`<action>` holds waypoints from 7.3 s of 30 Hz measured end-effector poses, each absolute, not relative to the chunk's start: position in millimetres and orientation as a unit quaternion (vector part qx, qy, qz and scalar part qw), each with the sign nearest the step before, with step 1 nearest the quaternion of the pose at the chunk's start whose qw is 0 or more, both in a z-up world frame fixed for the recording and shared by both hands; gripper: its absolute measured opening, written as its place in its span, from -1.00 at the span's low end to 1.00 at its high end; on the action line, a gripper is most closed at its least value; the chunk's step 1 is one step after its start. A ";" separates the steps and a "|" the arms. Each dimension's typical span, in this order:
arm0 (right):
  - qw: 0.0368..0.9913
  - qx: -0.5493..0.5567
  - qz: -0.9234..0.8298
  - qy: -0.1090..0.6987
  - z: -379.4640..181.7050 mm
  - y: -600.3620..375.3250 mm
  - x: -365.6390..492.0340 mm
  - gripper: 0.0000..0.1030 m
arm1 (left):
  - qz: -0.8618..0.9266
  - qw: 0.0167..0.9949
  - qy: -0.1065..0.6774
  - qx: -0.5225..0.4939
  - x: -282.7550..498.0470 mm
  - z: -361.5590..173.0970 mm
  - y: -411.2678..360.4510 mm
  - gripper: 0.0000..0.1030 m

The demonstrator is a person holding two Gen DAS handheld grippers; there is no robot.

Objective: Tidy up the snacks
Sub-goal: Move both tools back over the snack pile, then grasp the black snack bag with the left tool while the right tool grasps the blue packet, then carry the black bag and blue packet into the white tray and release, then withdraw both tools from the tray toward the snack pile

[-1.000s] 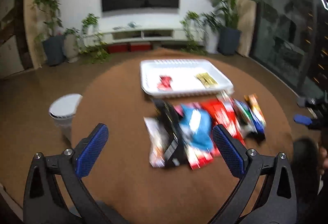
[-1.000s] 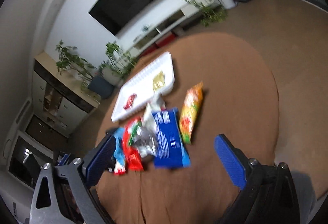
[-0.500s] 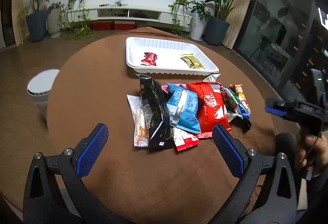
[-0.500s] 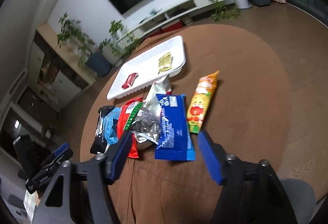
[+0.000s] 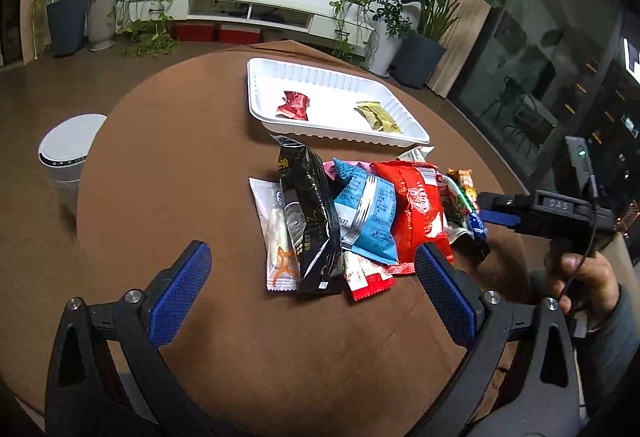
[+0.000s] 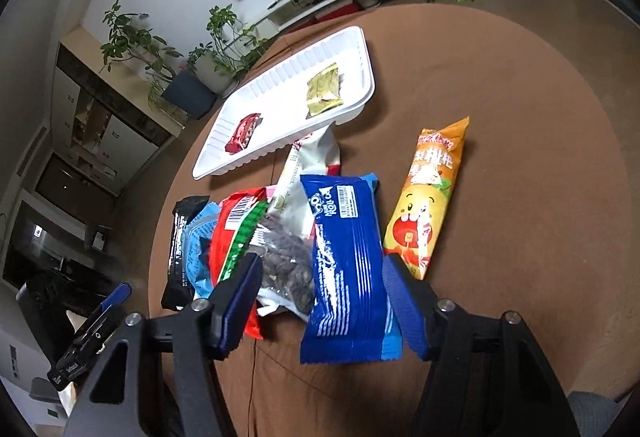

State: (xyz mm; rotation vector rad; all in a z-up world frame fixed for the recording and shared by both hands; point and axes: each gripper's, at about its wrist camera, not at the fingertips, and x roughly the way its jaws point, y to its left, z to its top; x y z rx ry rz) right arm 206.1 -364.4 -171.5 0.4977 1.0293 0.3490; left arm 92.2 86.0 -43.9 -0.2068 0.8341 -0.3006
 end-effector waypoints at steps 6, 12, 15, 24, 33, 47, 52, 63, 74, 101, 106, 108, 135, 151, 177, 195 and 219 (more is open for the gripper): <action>0.819 0.219 0.162 0.506 -179.7 -363.1 211.6 0.11 | -0.150 0.895 0.409 -0.095 107.0 -42.6 83.8 0.97; 0.822 0.199 0.162 0.508 -181.6 -357.3 214.2 -0.01 | -0.158 0.884 0.435 -0.071 132.4 -48.7 71.2 0.61; 0.823 0.193 0.163 0.508 -182.3 -355.9 214.5 -0.04 | -0.160 0.877 0.450 -0.057 146.0 -52.6 61.9 0.54; 0.820 0.194 0.166 0.513 -185.5 -356.0 214.5 -0.04 | -0.139 0.865 0.482 -0.017 183.5 -64.7 43.7 0.52; 0.819 0.204 0.165 0.510 -185.5 -358.6 212.3 -0.04 | -0.147 0.854 0.499 -0.006 195.7 -75.1 44.0 0.10; 0.817 0.196 0.168 0.516 -186.8 -355.0 213.7 -0.04 | -0.186 0.821 0.539 -0.018 223.1 -87.2 45.1 0.10; 0.818 0.187 0.171 0.516 -187.2 -352.2 214.5 -0.05 | -0.196 0.814 0.546 0.026 220.3 -87.0 31.5 -0.13; 0.816 0.190 0.170 0.519 -189.1 -352.0 214.9 -0.12 | -0.203 0.813 0.544 0.040 215.5 -89.4 28.4 -0.12; 0.813 0.216 0.177 0.510 -191.4 -360.0 211.5 -0.45 | -0.219 0.825 0.519 0.049 199.1 -81.1 28.8 -0.49; 0.822 0.266 0.191 0.466 -170.7 -372.6 189.6 -0.47 | -0.215 0.847 0.484 -0.033 173.2 -63.1 63.9 -0.58; 0.818 0.283 0.198 0.460 -167.0 -376.4 189.2 -0.47 | -0.217 0.851 0.476 -0.055 171.4 -55.1 72.3 -0.58; 0.815 0.293 0.201 0.457 -166.3 -379.7 189.9 -0.47 | -0.219 0.851 0.472 -0.073 173.4 -51.6 78.5 -0.58; 0.847 0.287 0.206 0.397 -72.2 -381.1 356.3 -0.47 | -0.209 0.865 0.449 -0.082 350.0 28.7 96.8 -0.58; 0.815 0.172 0.193 0.518 -162.9 -262.9 435.4 -0.47 | -0.178 0.833 0.519 -0.069 395.3 -57.1 63.9 -0.58; 0.826 0.137 0.163 0.522 -176.8 -260.6 425.0 0.11 | -0.156 0.845 0.509 -0.045 395.2 -83.4 26.2 0.35; 0.805 0.426 0.279 0.305 -91.3 -385.1 279.6 1.00 | -0.178 0.902 0.374 -0.121 242.8 -2.7 83.3 0.99; 0.843 0.344 0.116 0.397 -146.1 -420.2 154.3 0.55 | -0.117 0.873 0.472 0.030 135.8 -71.5 72.1 0.99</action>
